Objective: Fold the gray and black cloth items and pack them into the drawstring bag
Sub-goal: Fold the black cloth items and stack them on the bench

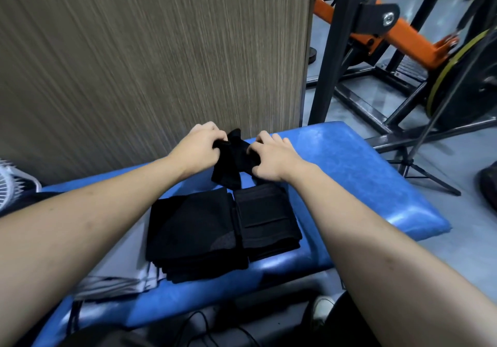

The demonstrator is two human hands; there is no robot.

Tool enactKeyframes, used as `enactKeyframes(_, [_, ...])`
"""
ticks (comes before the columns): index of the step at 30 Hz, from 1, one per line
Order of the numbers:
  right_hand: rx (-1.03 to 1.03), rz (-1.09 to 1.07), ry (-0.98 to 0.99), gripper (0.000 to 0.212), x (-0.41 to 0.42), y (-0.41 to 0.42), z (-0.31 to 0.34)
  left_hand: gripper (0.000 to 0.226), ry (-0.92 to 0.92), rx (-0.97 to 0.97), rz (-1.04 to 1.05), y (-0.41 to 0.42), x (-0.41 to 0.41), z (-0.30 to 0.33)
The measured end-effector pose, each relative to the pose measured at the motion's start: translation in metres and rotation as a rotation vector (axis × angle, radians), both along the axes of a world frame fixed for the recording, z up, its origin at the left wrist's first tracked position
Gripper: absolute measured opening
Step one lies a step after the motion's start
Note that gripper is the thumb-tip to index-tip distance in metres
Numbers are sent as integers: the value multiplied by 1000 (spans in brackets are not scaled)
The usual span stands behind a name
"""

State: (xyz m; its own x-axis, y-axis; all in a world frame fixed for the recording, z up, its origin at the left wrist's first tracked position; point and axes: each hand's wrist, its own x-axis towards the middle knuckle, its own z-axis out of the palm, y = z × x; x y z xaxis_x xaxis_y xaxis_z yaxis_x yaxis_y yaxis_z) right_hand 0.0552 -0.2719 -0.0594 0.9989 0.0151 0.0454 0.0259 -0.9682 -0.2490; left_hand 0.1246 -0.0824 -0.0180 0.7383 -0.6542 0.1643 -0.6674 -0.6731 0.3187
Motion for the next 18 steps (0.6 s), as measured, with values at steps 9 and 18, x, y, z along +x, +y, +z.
enactKeyframes(9, [196,61,-222,44,2,8,9,44,304,-236,-56,-10,-9,18])
enactKeyframes(18, [305,-158,-423,14,-16,-11,30,48,657,-487,32,-20,-22,41])
